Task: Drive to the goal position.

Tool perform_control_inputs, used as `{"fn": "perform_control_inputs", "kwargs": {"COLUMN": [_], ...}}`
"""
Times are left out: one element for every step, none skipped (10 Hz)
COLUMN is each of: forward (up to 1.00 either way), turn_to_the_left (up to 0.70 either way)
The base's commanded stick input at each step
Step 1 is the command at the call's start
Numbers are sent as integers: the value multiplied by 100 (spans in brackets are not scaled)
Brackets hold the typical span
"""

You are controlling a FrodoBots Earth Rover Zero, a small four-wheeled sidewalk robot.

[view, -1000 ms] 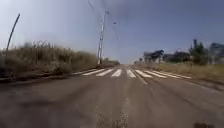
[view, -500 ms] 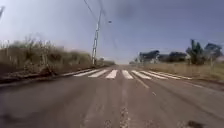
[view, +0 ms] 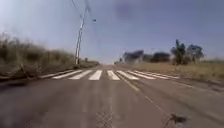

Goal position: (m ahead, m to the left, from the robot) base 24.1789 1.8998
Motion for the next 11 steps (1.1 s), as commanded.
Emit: {"fn": "perform_control_inputs", "kwargs": {"forward": [100,100,100,100,100,100,100,100,100,100,100], "turn_to_the_left": [0,0,0,0,0,10,26,27,27,0,0]}}
